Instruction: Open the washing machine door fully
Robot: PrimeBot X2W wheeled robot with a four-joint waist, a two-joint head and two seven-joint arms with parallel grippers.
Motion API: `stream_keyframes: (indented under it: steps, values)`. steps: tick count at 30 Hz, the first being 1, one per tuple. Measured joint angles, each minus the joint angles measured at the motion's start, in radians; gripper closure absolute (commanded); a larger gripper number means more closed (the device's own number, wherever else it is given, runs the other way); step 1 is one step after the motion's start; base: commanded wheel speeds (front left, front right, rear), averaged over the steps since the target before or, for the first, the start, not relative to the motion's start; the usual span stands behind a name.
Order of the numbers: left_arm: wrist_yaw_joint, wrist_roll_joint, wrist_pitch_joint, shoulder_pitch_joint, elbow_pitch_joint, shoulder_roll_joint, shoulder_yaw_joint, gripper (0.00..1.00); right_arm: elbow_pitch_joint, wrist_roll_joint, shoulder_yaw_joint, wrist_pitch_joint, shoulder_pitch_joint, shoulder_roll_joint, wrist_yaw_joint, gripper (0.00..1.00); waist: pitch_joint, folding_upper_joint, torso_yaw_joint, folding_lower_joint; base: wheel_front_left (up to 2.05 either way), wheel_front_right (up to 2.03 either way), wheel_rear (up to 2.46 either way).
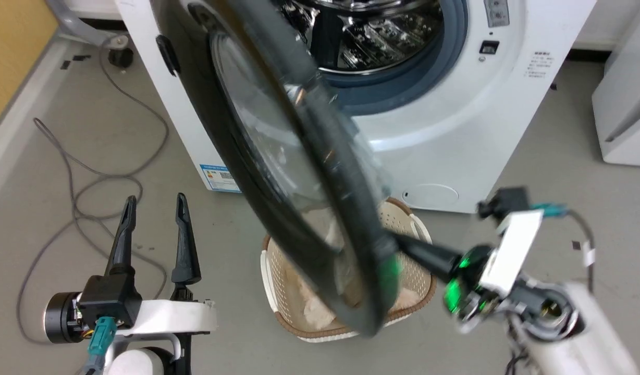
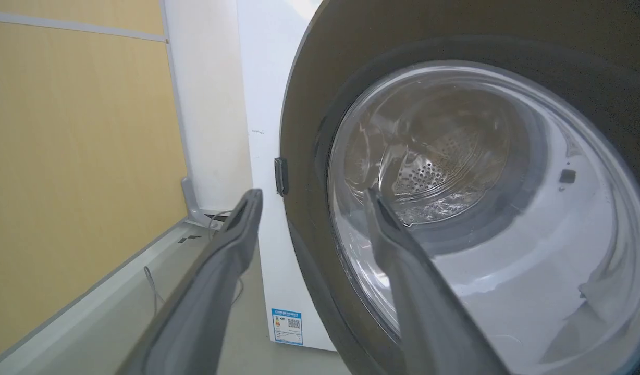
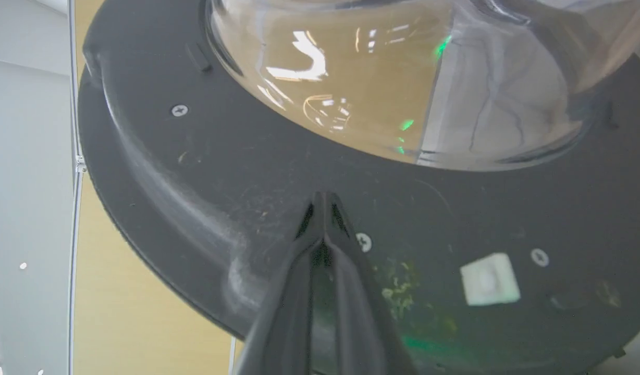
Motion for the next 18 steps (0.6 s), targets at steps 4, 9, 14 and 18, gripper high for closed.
stream_keyframes:
  steps: [4,9,14,18]
  values:
    - [-0.005,0.000,0.000,0.006,0.005,0.000,-0.002,0.00,-0.036,0.000,0.035,0.007,0.055,0.029,0.000,1.00,-0.016,0.0000,0.005,0.0000,0.00,0.00,0.00]
    - [-0.006,0.000,0.000,0.019,0.013,0.000,-0.002,0.00,-0.057,0.002,0.078,0.006,0.089,0.051,0.000,1.00,-0.032,0.0000,0.008,0.0000,0.00,0.00,0.00]
    - [-0.010,0.000,0.000,0.021,0.021,0.000,0.002,0.00,-0.064,0.011,0.132,0.005,0.096,0.065,0.000,1.00,-0.043,0.0000,0.010,0.0000,0.00,0.00,0.00]
    - [-0.014,-0.001,0.000,0.029,0.030,0.000,0.002,0.00,-0.066,0.021,0.176,-0.009,0.115,0.071,0.000,1.00,-0.053,0.0000,0.012,0.0001,0.00,0.00,0.00]
